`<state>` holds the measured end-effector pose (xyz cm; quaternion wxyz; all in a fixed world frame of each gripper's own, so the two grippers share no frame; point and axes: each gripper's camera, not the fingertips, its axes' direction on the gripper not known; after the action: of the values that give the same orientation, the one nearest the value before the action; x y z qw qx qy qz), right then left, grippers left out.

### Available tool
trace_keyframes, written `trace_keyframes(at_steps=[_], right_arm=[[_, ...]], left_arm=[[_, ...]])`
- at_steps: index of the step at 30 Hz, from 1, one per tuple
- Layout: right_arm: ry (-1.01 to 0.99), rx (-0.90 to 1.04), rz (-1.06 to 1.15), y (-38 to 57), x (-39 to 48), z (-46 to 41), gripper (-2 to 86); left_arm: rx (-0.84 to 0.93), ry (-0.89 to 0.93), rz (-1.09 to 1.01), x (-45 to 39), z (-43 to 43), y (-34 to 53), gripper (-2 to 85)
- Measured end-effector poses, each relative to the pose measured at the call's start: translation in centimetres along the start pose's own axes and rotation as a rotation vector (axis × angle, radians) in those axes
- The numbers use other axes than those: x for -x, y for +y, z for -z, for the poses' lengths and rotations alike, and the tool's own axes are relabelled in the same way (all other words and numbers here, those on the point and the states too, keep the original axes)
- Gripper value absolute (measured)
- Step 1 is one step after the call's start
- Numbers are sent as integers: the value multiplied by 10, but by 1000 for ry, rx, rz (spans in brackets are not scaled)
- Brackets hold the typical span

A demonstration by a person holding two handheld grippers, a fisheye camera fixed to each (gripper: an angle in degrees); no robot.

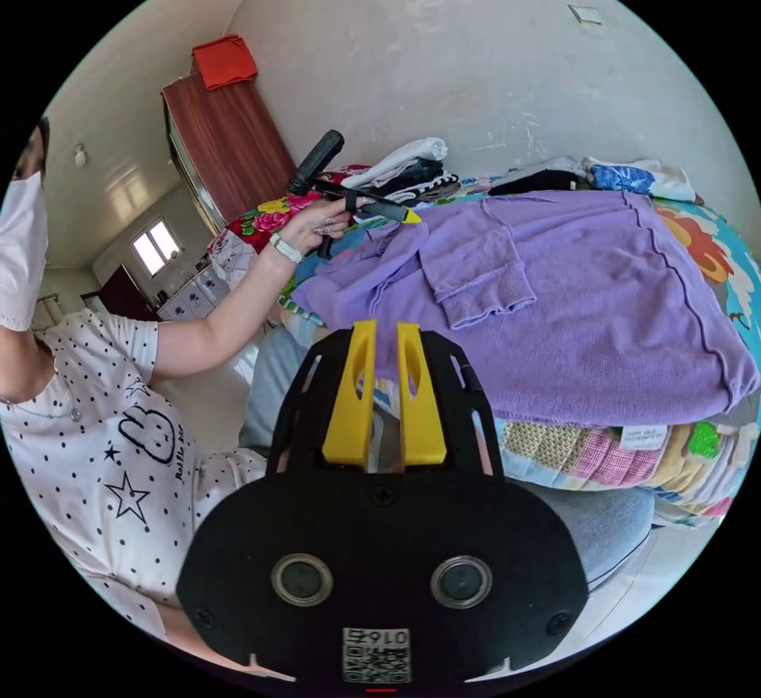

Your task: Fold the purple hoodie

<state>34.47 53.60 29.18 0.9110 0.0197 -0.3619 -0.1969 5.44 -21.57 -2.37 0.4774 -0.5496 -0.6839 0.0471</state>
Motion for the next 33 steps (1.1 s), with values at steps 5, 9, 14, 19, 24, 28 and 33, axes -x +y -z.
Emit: trace_keyframes(at_steps=[5, 9, 14, 19, 24, 28, 33], right_arm=[[2, -16, -21, 1, -7, 9, 5], [-24, -20, 0, -4, -5, 5, 4], [-90, -49, 38, -23, -3, -11, 10], [-238, -17, -15, -72, -4, -52, 60], [-259, 126, -43, -116, 4, -104, 110], [-199, 197, 52, -141, 33, -131, 108], [-75, 252, 235, -162, 82, -163, 91]], left_arm=[[48, -54, -23, -8, -3, -1, 37], [-286, 185, -141, -9, 65, 56, -6], [-656, 449, -190, 30, 111, 160, -9], [-595, 492, 39, 84, 84, 214, -10], [-398, 582, 115, 100, 43, 236, -10], [-400, 633, 81, 94, 30, 244, -10], [-437, 624, 42, 86, 24, 258, -10]])
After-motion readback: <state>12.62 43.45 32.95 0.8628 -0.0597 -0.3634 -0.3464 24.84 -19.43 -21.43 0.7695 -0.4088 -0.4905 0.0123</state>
